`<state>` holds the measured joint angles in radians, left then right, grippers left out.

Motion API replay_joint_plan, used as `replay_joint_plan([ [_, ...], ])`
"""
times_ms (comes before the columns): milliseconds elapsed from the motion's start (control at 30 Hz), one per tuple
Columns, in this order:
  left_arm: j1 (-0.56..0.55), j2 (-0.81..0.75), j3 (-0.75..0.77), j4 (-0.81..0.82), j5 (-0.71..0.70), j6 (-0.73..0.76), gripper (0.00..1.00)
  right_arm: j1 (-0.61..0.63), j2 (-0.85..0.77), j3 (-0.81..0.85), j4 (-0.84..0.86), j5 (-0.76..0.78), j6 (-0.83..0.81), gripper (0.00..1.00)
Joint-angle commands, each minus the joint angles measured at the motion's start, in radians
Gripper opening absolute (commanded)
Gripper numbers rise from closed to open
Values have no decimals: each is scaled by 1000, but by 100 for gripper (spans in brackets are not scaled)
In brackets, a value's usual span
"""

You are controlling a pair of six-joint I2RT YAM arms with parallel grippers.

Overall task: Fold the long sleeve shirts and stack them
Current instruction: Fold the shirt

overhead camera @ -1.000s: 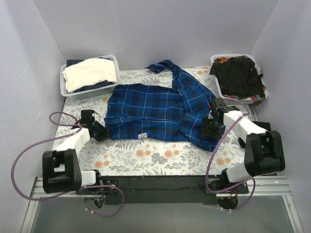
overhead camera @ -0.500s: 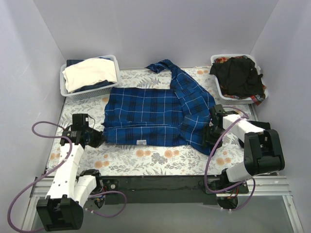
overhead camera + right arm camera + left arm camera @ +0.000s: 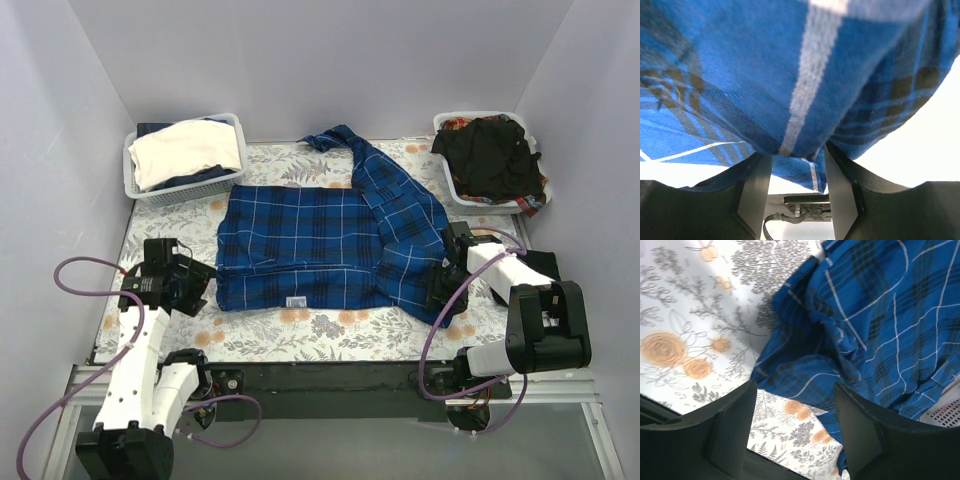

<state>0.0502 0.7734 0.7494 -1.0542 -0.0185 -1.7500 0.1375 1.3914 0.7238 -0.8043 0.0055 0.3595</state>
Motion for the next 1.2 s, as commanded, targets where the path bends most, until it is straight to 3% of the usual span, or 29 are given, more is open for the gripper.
replay_joint_plan([
  [0, -1, 63, 30, 159, 106, 50, 63, -4, -22, 51, -39, 19, 1, 54],
  [433, -9, 225, 59, 289, 229, 83, 61, -4, -49, 152, -84, 77, -13, 52],
  [567, -7, 254, 54, 290, 252, 109, 42, -6, -64, 196, -102, 87, -16, 52],
  [700, -9, 257, 9, 281, 236, 130, 13, -4, -92, 258, -118, 87, -51, 53],
  [733, -9, 257, -10, 284, 244, 130, 0, -4, -98, 270, -118, 87, -56, 54],
  [1000, -9, 208, -19, 203, 190, 162, 0, -4, -77, 350, -85, 160, -73, 71],
  [1167, -10, 170, -48, 171, 176, 158, 0, -7, 7, 333, -52, 202, -56, 73],
])
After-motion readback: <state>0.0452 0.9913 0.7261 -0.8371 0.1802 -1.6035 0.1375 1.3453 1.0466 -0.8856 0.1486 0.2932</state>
